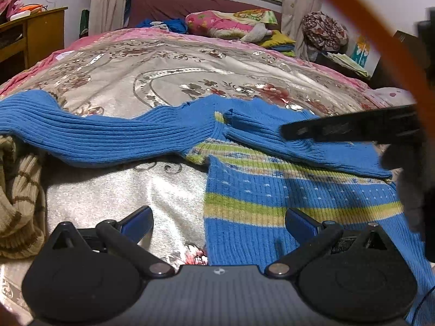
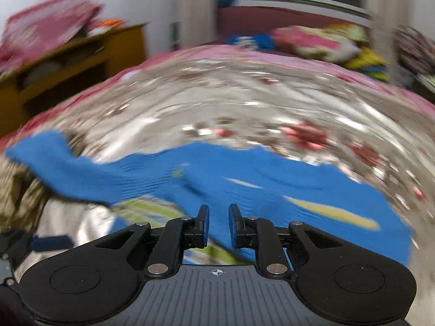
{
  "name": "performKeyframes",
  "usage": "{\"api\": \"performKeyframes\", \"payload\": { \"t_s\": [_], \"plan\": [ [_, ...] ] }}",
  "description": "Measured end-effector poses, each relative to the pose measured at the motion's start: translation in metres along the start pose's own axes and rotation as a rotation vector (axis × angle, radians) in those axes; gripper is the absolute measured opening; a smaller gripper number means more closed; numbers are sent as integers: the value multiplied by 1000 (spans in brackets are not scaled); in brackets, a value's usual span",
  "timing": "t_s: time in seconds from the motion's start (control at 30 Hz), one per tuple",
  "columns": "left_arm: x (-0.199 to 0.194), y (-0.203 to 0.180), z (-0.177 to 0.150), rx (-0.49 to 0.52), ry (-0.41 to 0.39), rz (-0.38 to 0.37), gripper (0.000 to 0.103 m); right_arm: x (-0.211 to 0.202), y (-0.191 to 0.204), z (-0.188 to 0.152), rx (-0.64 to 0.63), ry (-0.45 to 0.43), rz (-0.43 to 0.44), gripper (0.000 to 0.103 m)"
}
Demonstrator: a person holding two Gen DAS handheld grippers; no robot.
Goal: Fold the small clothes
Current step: 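Lay the sleeve on the body and open the right tool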
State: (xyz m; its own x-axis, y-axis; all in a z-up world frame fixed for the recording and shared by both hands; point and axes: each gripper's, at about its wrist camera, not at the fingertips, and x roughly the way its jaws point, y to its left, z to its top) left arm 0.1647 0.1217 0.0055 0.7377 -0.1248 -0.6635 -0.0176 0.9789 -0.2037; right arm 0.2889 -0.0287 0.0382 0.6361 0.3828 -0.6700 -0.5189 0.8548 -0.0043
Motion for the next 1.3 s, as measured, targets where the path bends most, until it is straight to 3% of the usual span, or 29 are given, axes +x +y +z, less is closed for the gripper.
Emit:
{"api": "performKeyframes", "payload": {
  "t_s": [0.2,0.4,0.5,0.63,0.7,0.9,1.1,1.3],
  "plan": [
    [3,3,0,-8,8,-3,103,38,18,1,-111,68,26,20],
    [4,3,0,-6,10,4,103,60,18,0,-153,108,-1,22],
    [4,3,0,-2,8,8,103,61,16,0,-127,98,0,23],
    [3,4,0,-7,5,10,103,56,21,-2,-150,77,-8,7],
    [3,6,1,-12,5,11,103,46,24,-3,-151,64,12,6],
    [5,8,1,-18,8,18,103,20,27,-7,-134,34,72,6],
    [5,9,2,-17,2,20,103,26,33,-17,-191,103,107,13],
    [-2,15,7,-30,-34,19,103,20,20,-9,-54,59,144,14]
  ]
}}
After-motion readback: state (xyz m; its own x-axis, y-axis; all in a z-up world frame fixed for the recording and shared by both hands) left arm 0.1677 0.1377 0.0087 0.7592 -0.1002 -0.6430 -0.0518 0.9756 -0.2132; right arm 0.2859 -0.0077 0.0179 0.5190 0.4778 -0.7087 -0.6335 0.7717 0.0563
